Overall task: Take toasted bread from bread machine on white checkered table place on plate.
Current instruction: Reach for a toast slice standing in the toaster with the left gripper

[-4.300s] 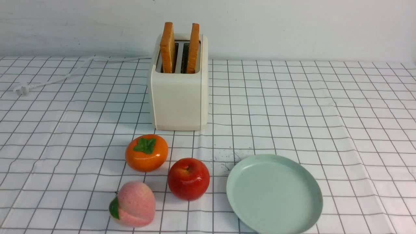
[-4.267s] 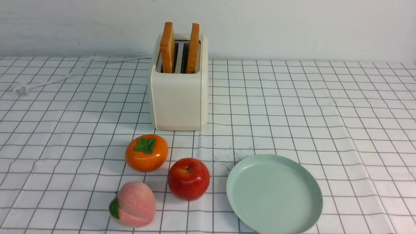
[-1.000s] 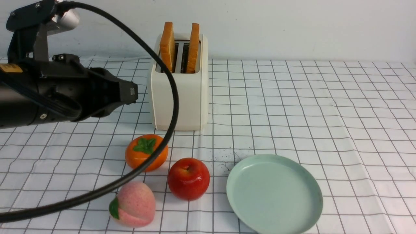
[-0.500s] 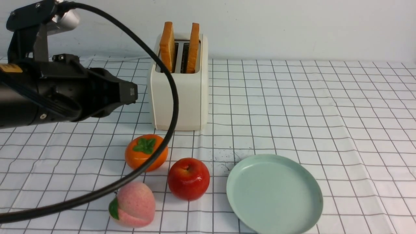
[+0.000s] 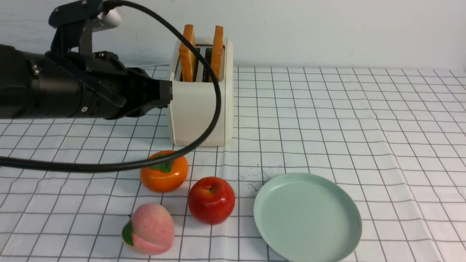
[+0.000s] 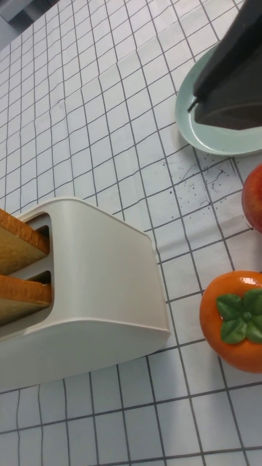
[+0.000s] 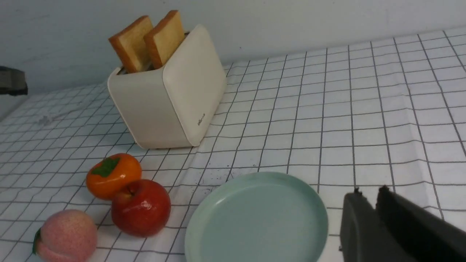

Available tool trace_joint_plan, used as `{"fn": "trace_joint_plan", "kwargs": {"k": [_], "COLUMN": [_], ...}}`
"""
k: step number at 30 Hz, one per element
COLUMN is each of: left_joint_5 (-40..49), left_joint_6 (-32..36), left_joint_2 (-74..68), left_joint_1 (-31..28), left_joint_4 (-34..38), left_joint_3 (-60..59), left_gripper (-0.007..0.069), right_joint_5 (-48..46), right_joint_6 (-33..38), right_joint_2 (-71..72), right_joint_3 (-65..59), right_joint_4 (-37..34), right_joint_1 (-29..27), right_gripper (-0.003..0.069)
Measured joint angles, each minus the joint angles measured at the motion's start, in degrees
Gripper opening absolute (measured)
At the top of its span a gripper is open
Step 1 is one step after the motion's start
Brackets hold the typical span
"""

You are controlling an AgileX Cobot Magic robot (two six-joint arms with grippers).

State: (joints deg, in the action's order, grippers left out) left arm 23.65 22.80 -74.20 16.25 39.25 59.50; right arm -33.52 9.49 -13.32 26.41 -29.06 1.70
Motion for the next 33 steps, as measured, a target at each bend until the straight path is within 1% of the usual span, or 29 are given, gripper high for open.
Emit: {"fn": "trace_joint_plan", "kwargs": {"k": [5, 8, 9, 11, 13, 14, 15, 16, 17, 18, 19, 20, 21, 25, 33], "left_joint_5": [-1.5, -2.5, -2.9, -3.0, -3.4, -4.0, -4.1, -6.0, -6.9, -7.4, -8.4, -9.0, -9.1, -11.6, -14.6], "left_joint_6": [0.0, 0.0, 0.0, 0.0, 0.0, 0.0, 0.0, 0.0, 0.0, 0.0, 0.0, 0.0, 0.0, -0.1, 0.0], "left_joint_2": [-0.3, -1.3, -2.9, -4.4, -8.5, -10.0, -10.7, -13.6, -15.6, -15.9, -18.6, -21.2, -21.2, -28.3, -34.7], "left_joint_1": [0.0, 0.0, 0.0, 0.0, 0.0, 0.0, 0.0, 0.0, 0.0, 0.0, 0.0, 0.0, 0.0, 0.0, 0.0], "left_joint_4": [-0.1, -0.1, -0.1, -0.1, -0.1, -0.1, -0.1, -0.1, -0.1, -0.1, -0.1, -0.1, -0.1, -0.1, 0.0], "left_joint_3": [0.1, 1.0, 2.3, 3.3, 7.0, 8.2, 8.9, 11.7, 13.2, 14.0, 16.8, 19.2, 19.6, 27.4, 33.2], "left_gripper": [-0.0012, 0.0015, 0.0062, 0.0109, 0.0235, 0.0284, 0.0293, 0.0371, 0.04, 0.0406, 0.0446, 0.0463, 0.0464, 0.0471, 0.0444], "right_joint_5": [-0.7, -0.7, -0.7, -0.6, -0.6, -0.5, -0.5, -0.4, -0.4, -0.4, -0.4, -0.4, -0.4, -0.4, -1.8], "right_joint_6": [3.6, 5.3, 7.0, 8.3, 11.2, 12.1, 12.3, 13.6, 14.3, 14.3, 14.8, 15.1, 15.1, 15.4, 15.5], "right_joint_2": [-3.5, -4.6, -5.3, -5.8, -6.5, -6.6, -6.7, -6.7, -6.7, -6.7, -6.7, -6.7, -6.7, -6.7, -6.7], "right_joint_3": [1.9, 2.0, 2.0, 2.0, 2.0, 2.0, 2.0, 2.0, 2.0, 2.0, 2.0, 2.0, 2.0, 2.0, 2.0], "right_joint_4": [-2.1, -3.6, -5.0, -6.1, -8.7, -9.7, -9.9, -11.2, -12.0, -12.1, -13.0, -13.4, -13.6, -15.3, -15.9], "right_joint_1": [0.0, 0.0, 0.0, 0.0, 0.0, 0.0, 0.0, 0.0, 0.0, 0.0, 0.0, 0.0, 0.0, 0.0, 0.0], "right_gripper": [0.007, 0.007, 0.0071, 0.0073, 0.0074, 0.0075, 0.0075, 0.0077, 0.0077, 0.0077, 0.0078, 0.008, 0.0081, 0.0085, 0.0089]}}
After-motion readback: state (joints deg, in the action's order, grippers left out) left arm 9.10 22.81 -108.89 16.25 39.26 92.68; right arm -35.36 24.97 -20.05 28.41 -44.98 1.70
